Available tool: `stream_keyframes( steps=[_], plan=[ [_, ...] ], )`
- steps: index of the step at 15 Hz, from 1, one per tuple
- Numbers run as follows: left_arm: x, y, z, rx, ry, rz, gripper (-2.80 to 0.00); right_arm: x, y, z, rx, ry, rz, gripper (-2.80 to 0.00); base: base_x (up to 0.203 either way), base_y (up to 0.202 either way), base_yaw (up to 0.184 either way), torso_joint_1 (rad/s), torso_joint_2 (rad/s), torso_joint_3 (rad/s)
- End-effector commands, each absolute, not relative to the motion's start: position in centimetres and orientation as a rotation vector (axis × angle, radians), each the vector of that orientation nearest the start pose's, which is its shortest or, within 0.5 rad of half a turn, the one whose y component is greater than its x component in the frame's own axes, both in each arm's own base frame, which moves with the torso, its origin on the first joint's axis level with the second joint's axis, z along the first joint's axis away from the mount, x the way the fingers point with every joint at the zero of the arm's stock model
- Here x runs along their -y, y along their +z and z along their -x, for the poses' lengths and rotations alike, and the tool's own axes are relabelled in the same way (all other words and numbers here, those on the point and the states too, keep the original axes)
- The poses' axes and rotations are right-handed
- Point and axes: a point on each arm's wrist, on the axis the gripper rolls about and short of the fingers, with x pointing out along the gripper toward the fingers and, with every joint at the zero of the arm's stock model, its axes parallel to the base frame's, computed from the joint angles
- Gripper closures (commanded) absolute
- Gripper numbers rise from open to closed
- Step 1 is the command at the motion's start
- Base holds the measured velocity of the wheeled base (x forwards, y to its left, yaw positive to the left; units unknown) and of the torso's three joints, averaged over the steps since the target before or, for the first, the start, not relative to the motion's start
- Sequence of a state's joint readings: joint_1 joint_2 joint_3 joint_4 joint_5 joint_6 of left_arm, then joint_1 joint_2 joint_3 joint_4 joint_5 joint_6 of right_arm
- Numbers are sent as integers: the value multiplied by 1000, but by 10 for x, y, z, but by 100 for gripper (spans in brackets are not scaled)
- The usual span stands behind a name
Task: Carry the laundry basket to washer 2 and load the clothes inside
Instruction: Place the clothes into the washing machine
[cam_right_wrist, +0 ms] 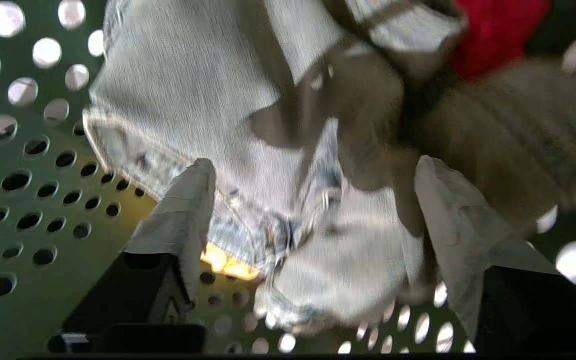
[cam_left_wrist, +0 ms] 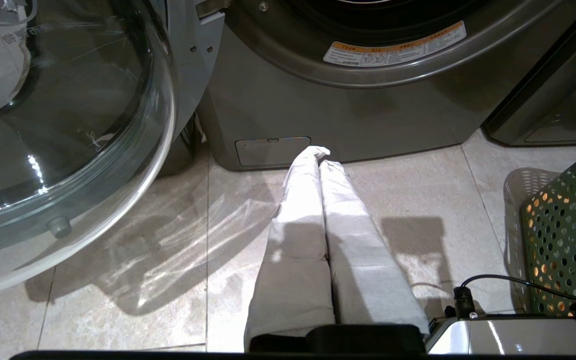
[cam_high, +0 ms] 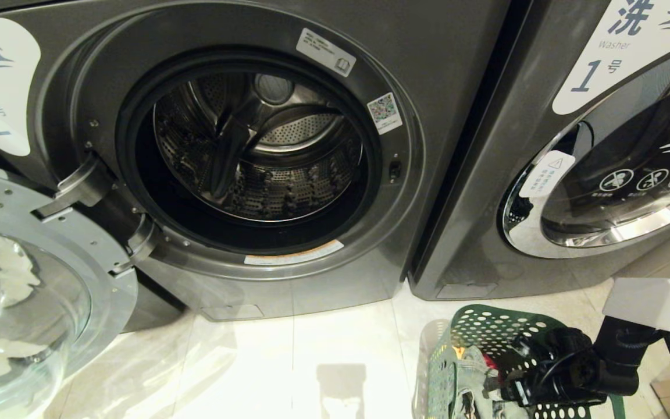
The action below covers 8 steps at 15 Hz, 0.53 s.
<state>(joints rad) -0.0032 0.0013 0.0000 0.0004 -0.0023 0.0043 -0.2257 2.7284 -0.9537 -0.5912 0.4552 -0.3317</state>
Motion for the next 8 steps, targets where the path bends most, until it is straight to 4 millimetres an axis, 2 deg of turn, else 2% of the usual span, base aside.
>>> stream_keyframes(
  steps=[1,4,8],
  plan=[
    [0,75,23,-3,-6,-5,0,62,-165,-354,-1049,391,-64,-280,0,0,0,0,0,0],
    [0,76,23,-2,-6,-5,0,65,-184,-370,-1027,365,-4,-280,0,0,0,0,0,0],
    [0,75,23,-3,-5,-5,0,67,-198,-373,-1052,335,78,-280,0,0,0,0,0,0]
  ],
)
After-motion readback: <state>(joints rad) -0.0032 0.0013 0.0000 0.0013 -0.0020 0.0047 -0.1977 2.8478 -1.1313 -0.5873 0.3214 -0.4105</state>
